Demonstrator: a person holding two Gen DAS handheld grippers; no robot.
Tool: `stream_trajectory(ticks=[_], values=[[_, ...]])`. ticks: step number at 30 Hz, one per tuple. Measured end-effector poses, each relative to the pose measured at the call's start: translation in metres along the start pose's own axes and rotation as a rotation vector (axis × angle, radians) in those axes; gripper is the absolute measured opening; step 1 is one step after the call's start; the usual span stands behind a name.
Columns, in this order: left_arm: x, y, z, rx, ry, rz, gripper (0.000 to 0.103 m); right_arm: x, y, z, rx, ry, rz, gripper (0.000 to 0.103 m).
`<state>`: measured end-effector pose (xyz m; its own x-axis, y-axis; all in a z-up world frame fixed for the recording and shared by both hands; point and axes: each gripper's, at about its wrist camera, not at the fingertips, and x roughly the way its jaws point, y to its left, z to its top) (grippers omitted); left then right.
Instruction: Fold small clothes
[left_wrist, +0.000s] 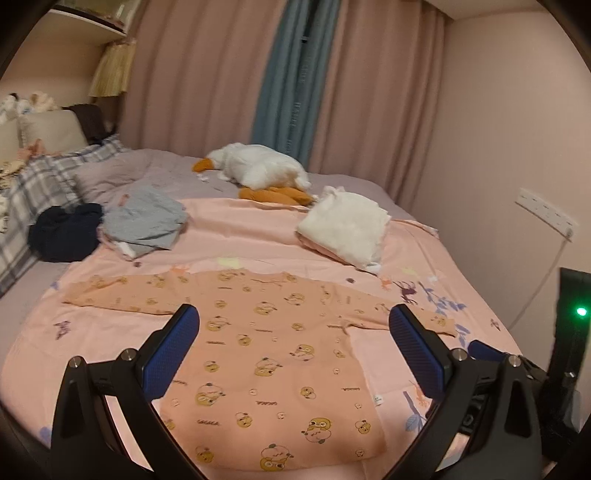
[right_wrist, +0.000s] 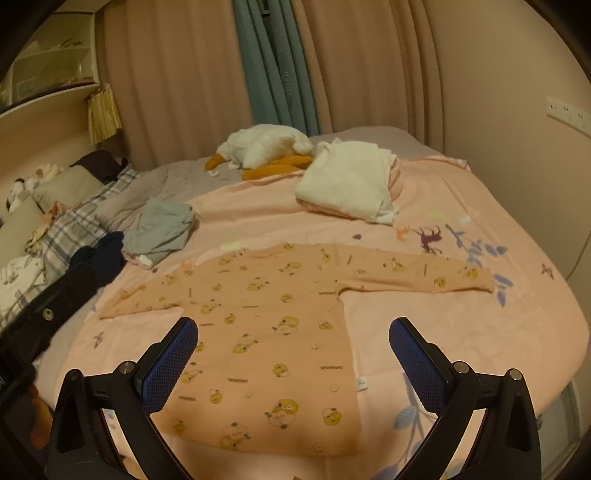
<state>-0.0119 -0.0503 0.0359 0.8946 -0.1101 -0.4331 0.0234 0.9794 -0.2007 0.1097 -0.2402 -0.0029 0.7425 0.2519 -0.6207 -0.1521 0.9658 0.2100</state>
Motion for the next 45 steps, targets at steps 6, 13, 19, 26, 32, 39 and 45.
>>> stream_trajectory(ticks=[6,13,19,26,32,39,45], values=[[0.031,0.027,-0.021,-0.011,0.02,-0.048,0.103,0.035,-0.009,-0.018,-0.002,0.013,-0.073,0.103],[0.1,0.06,-0.046,0.008,0.04,-0.061,0.103,0.078,-0.035,-0.008,0.04,0.03,-0.185,0.103],[0.195,0.128,-0.037,-0.146,0.212,-0.069,0.103,0.109,-0.076,0.002,0.074,0.087,-0.266,0.103],[0.277,0.181,-0.059,-0.283,0.44,-0.118,0.103,0.135,-0.147,0.016,0.167,0.103,-0.474,0.103],[0.301,0.191,-0.068,-0.4,0.505,-0.249,0.102,0.171,-0.229,0.001,0.407,0.171,-0.463,0.103],[0.31,0.239,-0.059,-0.68,0.557,-0.334,0.102,0.192,-0.281,-0.016,0.578,0.227,-0.356,0.103],[0.295,0.262,-0.057,-0.651,0.548,-0.244,0.102,0.19,-0.317,-0.034,0.803,0.195,-0.208,0.103]])
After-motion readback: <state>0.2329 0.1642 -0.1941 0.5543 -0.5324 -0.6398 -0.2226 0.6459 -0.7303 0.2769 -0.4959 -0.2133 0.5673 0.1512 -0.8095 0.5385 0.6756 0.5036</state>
